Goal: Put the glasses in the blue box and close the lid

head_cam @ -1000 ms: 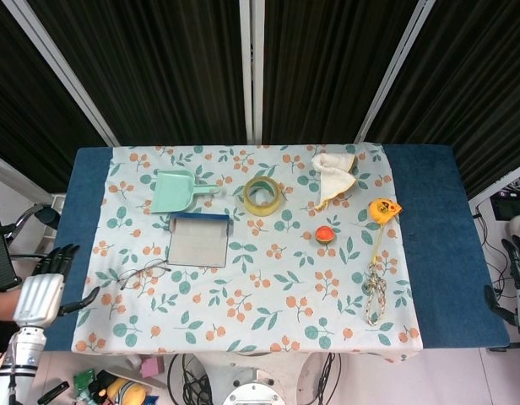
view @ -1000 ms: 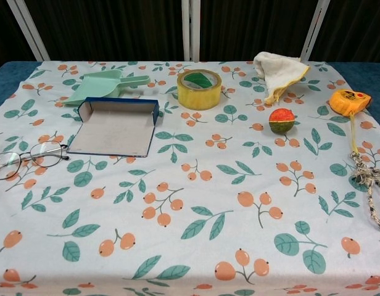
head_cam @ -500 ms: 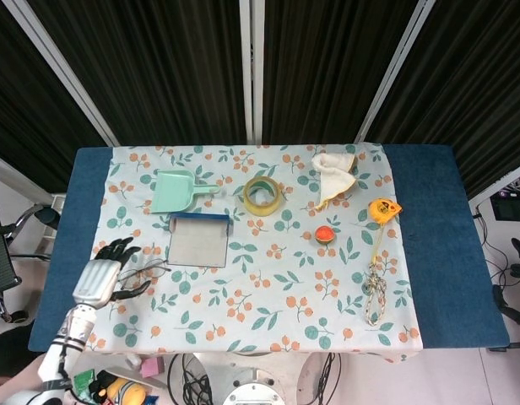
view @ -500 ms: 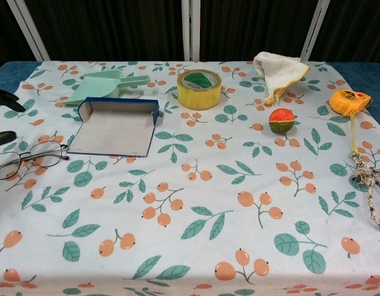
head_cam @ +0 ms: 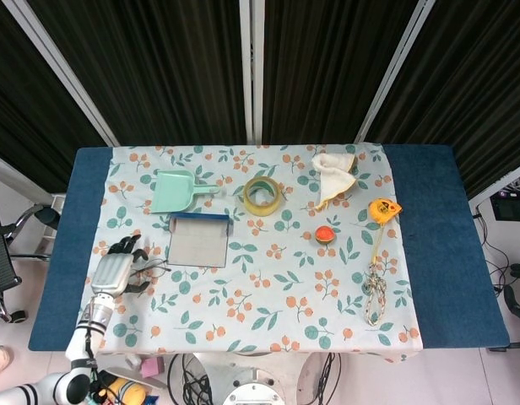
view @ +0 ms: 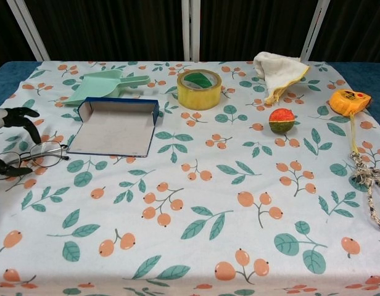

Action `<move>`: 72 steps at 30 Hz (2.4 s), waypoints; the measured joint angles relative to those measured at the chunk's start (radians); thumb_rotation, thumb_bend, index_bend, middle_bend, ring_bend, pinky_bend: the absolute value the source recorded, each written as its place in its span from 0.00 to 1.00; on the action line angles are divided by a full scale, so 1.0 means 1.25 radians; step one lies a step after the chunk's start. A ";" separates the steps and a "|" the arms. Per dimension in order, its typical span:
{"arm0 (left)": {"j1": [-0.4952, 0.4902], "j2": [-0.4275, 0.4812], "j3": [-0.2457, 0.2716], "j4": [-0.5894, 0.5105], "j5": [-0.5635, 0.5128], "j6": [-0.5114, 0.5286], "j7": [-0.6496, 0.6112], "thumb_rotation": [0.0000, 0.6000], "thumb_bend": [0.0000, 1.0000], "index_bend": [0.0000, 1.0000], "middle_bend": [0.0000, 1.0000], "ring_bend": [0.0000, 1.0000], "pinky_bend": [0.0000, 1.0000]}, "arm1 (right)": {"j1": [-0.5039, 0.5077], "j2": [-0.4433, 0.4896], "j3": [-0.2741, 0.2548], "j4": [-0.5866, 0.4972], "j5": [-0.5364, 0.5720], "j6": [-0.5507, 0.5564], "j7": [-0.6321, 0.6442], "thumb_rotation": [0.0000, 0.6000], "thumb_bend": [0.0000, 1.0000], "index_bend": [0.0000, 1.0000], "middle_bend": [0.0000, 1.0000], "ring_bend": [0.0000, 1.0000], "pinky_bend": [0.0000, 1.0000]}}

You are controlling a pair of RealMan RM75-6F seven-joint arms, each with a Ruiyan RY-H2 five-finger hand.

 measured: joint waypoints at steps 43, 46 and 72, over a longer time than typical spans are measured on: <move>-0.020 0.000 -0.014 0.014 -0.008 0.017 -0.051 1.00 0.43 0.59 0.13 0.05 0.15 | 0.003 -0.007 -0.002 0.009 0.004 -0.017 -0.008 1.00 0.28 0.00 0.00 0.00 0.00; -0.027 0.009 -0.019 -0.006 0.002 0.022 -0.044 1.00 0.43 0.59 0.13 0.05 0.15 | 0.003 -0.007 -0.001 0.008 0.004 -0.015 -0.007 1.00 0.28 0.00 0.00 0.00 0.00; -0.201 -0.163 -0.065 0.056 0.026 -0.019 0.153 1.00 0.43 0.59 0.11 0.05 0.15 | -0.011 -0.010 0.004 0.023 0.008 0.004 0.032 1.00 0.27 0.00 0.00 0.00 0.00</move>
